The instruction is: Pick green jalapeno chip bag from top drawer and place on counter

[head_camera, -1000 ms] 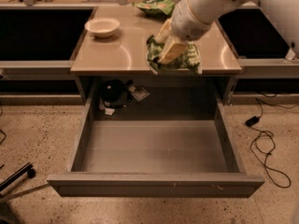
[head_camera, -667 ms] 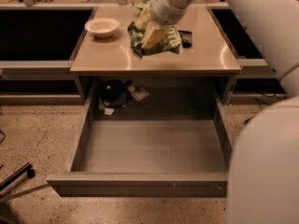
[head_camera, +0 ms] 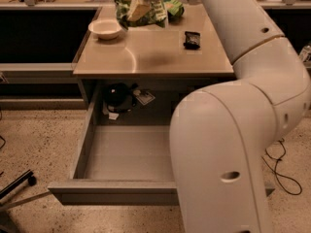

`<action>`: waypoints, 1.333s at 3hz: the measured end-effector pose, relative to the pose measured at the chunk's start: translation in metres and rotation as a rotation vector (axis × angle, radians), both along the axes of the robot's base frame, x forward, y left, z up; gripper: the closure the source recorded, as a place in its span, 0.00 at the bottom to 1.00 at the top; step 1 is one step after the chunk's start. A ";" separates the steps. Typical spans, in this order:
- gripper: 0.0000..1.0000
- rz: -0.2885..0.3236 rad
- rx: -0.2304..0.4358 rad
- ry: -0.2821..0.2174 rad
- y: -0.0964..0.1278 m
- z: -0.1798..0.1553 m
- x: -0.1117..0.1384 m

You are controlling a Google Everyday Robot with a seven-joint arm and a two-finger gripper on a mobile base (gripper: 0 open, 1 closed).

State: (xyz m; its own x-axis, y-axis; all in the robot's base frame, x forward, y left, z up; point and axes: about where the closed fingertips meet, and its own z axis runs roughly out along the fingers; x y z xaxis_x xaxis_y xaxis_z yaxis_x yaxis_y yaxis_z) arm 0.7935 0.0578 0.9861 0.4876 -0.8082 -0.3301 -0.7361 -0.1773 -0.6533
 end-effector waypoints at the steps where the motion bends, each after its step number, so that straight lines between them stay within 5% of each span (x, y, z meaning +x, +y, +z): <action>1: 1.00 -0.175 0.051 -0.044 -0.020 0.030 0.035; 2: 1.00 -0.346 0.074 0.057 -0.051 0.015 0.043; 3: 1.00 -0.415 0.091 0.229 -0.068 -0.023 0.029; 4: 1.00 -0.393 0.061 0.357 -0.071 -0.054 0.009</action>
Offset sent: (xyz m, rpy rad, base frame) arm 0.1215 -0.1041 0.0591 0.1071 0.2323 -0.5781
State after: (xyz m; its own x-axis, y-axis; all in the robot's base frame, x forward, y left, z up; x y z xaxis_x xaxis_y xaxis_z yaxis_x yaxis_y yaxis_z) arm 0.8025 -0.0129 0.9323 0.0011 -0.8817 -0.4718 -0.9176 0.1866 -0.3509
